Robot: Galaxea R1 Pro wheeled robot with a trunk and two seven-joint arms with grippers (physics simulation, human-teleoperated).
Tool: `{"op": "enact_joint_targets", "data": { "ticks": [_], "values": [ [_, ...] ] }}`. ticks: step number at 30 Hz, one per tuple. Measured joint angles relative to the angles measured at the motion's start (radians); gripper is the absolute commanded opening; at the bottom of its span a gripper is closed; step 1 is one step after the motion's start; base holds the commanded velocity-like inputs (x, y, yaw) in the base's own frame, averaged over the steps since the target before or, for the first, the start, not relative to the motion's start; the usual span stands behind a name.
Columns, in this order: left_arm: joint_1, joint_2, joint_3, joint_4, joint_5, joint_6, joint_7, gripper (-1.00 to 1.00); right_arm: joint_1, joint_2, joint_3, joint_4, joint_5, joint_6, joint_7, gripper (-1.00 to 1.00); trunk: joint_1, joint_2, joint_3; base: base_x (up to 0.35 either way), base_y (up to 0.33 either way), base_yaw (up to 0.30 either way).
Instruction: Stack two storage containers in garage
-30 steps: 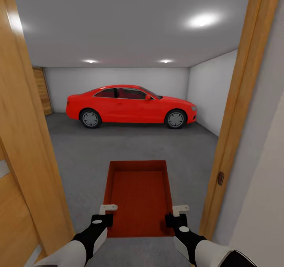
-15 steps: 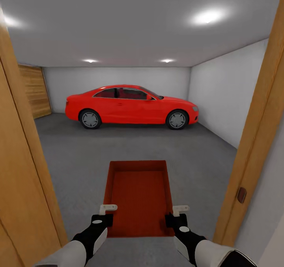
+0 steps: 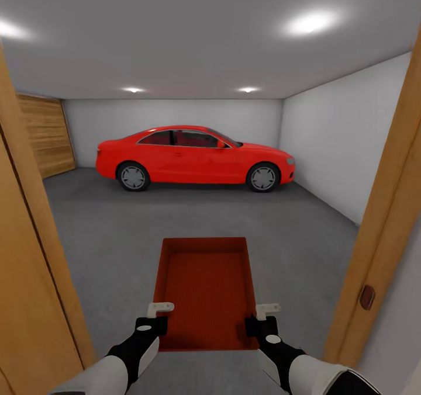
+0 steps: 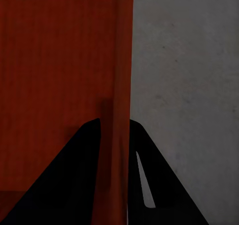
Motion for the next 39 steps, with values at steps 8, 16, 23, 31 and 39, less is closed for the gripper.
{"op": "enact_joint_targets", "data": {
  "ticks": [8,16,23,31,39],
  "values": [
    [0.0,0.0,0.0,0.0,0.0,-0.001,0.0,-1.0,0.0,0.0,0.0,0.0,0.0,0.0,0.0,-1.0,0.0,0.0,0.0,0.306,0.0,0.0],
    [0.0,0.0,0.0,0.0,0.0,0.0,0.0,-1.0,0.0,0.0,0.0,0.0,0.0,0.0,0.0,-1.0,0.0,0.0,0.0,0.317,0.0,0.0],
    [0.0,0.0,0.0,0.0,0.001,0.0,0.0,-1.0,0.0,0.0,0.0,0.0,0.0,0.0,0.0,-1.0,0.0,0.0,0.0,0.319,0.0,0.0],
    [0.0,0.0,0.0,0.0,0.0,0.0,0.0,-1.0,0.0,0.0,0.001,0.0,-0.001,0.0,0.0,-1.0,0.0,0.0,0.0,0.319,0.0,0.0],
    [0.0,0.0,0.0,0.0,0.0,0.0,0.0,-1.0,0.0,0.0,0.001,0.0,-0.001,0.0,0.0,-1.0,0.0,0.0,0.0,0.319,0.0,0.0]
  ]
}}
